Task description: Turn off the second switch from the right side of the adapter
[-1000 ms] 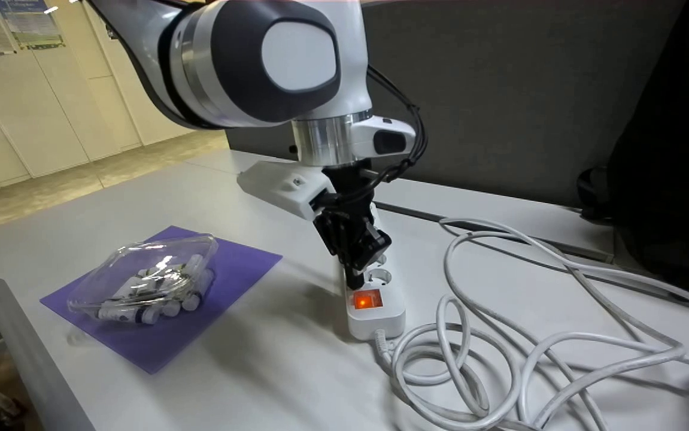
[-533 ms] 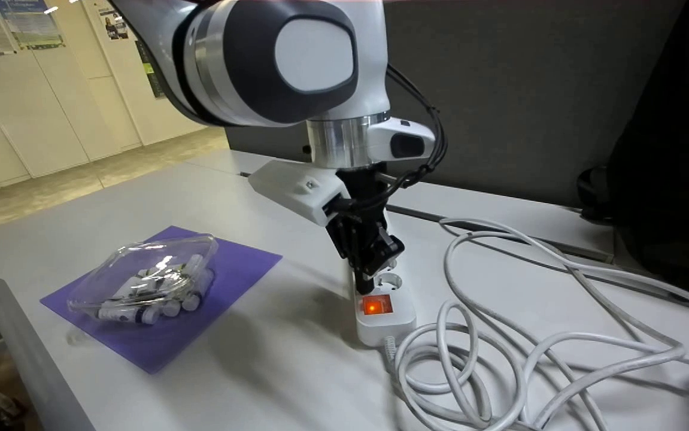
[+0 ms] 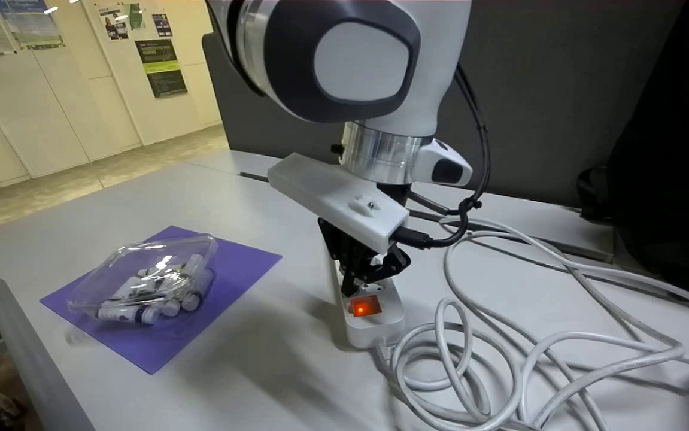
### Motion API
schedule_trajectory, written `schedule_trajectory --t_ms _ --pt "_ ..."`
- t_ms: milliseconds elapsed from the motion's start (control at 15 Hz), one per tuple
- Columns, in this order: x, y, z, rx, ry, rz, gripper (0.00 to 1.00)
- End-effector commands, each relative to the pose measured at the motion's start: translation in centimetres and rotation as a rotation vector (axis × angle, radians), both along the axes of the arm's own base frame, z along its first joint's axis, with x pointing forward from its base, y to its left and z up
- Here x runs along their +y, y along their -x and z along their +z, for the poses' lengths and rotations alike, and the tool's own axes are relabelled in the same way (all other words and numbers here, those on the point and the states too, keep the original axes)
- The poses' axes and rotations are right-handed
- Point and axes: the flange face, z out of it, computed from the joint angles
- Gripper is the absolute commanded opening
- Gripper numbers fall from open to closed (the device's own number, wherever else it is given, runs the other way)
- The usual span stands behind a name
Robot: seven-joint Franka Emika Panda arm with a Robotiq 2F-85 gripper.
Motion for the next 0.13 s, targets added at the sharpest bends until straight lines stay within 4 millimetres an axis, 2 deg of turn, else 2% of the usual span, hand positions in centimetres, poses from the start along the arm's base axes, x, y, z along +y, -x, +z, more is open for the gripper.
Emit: schedule_trajectory --t_ms 0,67 --pt "1.15 0.03 0.32 0.073 -0.007 -0.010 0.00" --pt "1.64 0.12 0.90 0.084 0.003 -0.021 0.00"
